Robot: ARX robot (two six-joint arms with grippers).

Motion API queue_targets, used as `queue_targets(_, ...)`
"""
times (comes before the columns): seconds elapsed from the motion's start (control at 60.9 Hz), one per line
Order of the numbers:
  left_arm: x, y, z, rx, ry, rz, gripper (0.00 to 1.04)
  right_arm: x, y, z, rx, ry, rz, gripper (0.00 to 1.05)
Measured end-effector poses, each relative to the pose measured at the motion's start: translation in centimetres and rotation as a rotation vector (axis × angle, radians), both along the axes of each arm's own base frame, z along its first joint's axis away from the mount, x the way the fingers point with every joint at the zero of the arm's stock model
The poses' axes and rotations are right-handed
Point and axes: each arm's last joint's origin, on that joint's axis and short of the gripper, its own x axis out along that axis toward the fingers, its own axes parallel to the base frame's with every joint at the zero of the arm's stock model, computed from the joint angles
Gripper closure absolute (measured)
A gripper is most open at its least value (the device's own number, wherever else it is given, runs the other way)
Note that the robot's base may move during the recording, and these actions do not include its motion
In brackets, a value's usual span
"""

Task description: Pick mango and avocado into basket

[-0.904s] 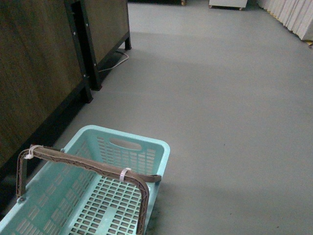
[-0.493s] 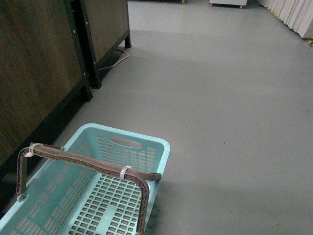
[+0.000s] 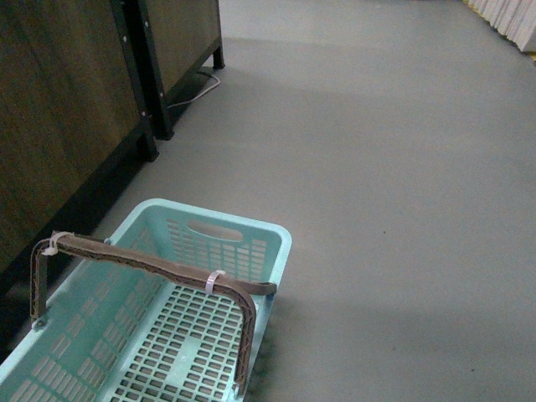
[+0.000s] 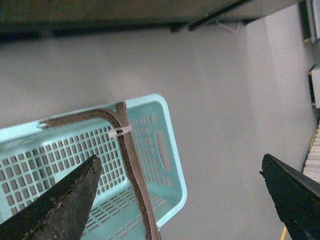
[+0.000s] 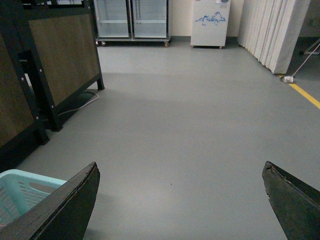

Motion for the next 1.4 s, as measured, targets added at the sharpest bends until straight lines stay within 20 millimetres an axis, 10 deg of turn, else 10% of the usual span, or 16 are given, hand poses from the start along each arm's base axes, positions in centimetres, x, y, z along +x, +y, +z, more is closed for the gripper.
queue_targets(0.378,6.8,-4.4,-5.1,-0.110,0.172,-0.215,0.07,0.0,0.0,0.0,0.000,0.000,0.000,0.08)
queue_targets(1.101,11.4,-7.0,-13.7,-0.216,0.313,-0.216,0.07,0.0,0.0,0.0,0.000,0.000,0.000,0.08)
queue_targets(1.397,13.3,-7.2,-15.6,-0.242,0.326,-0.203,0.51,0.0,0.0,0.0,0.000,0.000,0.000,0.08)
